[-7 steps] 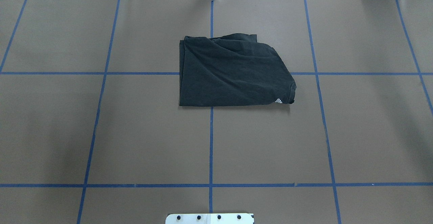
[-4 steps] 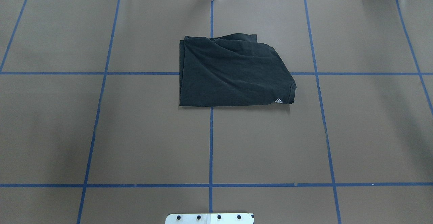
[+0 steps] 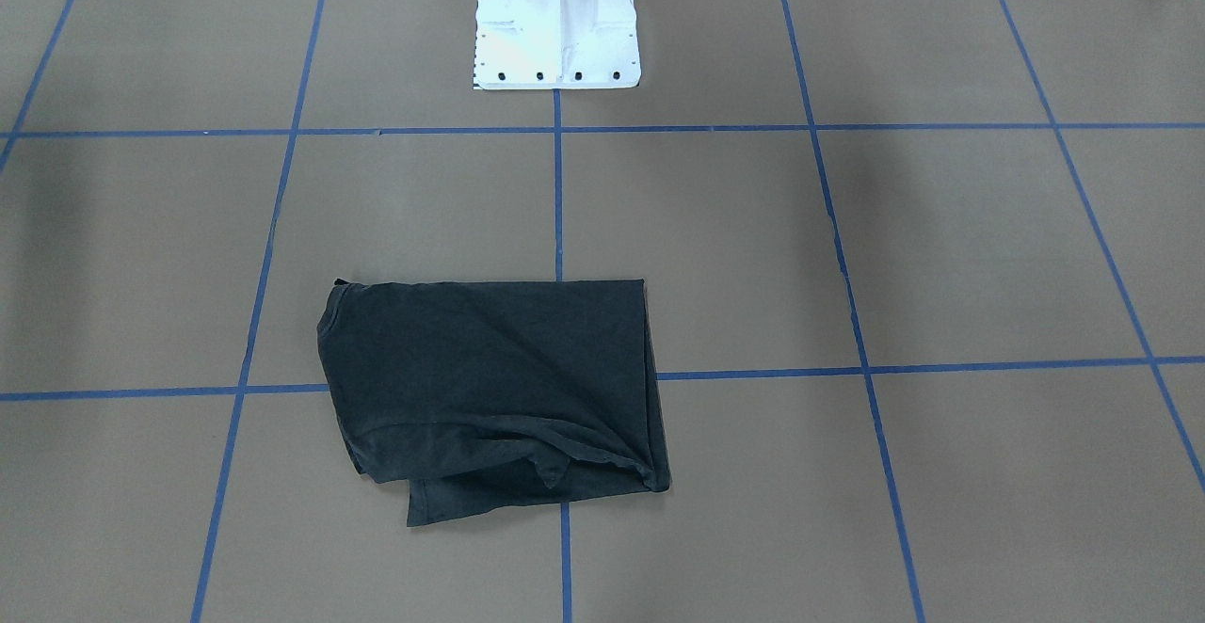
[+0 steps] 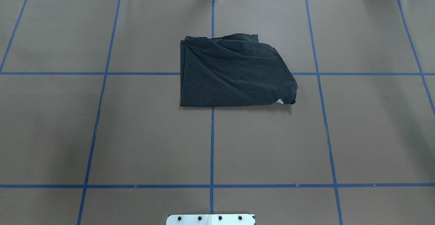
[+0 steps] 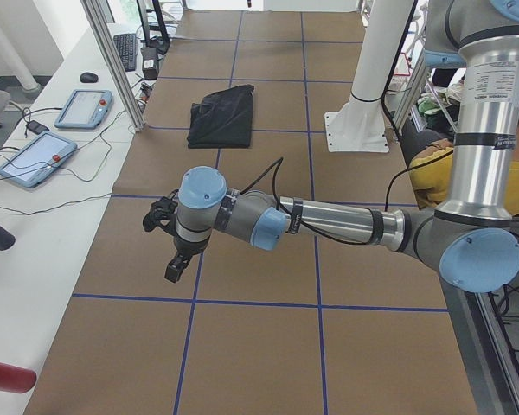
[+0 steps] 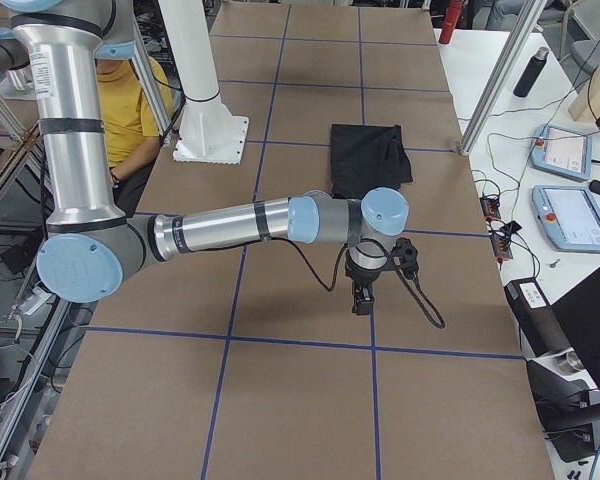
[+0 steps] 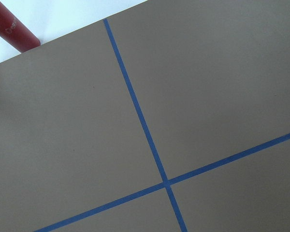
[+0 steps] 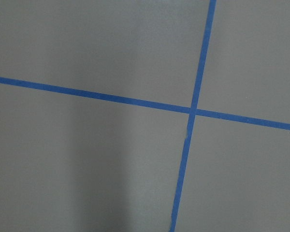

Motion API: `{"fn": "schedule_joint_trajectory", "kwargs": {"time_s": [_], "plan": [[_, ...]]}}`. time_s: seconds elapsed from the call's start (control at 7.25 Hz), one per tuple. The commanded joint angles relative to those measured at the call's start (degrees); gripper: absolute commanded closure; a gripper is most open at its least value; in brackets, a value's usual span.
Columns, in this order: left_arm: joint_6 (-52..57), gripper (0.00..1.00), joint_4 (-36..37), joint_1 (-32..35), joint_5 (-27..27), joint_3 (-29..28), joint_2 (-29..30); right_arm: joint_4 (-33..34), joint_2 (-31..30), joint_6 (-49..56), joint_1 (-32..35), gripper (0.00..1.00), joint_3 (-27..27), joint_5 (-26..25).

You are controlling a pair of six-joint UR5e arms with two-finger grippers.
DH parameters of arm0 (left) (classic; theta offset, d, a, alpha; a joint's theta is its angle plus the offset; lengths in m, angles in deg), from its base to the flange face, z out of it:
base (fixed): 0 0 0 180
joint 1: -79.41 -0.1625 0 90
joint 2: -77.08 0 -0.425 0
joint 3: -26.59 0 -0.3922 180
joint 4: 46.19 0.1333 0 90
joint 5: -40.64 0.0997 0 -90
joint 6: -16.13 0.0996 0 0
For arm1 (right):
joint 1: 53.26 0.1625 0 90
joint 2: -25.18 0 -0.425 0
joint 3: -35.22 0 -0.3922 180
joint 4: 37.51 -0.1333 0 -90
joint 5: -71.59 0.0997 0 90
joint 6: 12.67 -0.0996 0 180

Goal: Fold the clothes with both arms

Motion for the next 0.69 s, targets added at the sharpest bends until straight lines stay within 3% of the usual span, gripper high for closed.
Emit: {"fn": "schedule_joint_trajectory", "kwargs": {"time_s": [0.0, 0.28, 0.55], "plan": [[0.00, 0.00, 0.09, 0.00, -0.07, -0.16, -0.33, -0.09, -1.31, 0.07, -0.20, 0.00, 0.27, 0.94], [0.09, 0.00, 0.00, 0.00, -3.64, -1.40, -0.50, -0.09, -1.32, 0.07, -0.21, 0.00, 0.27, 0.95], [0.00, 0.00, 0.09, 0.00, -3.85, -1.05, -0.59, -0.09, -1.32, -0.11, -0.56, 0.00, 0.01, 0.95]]}}
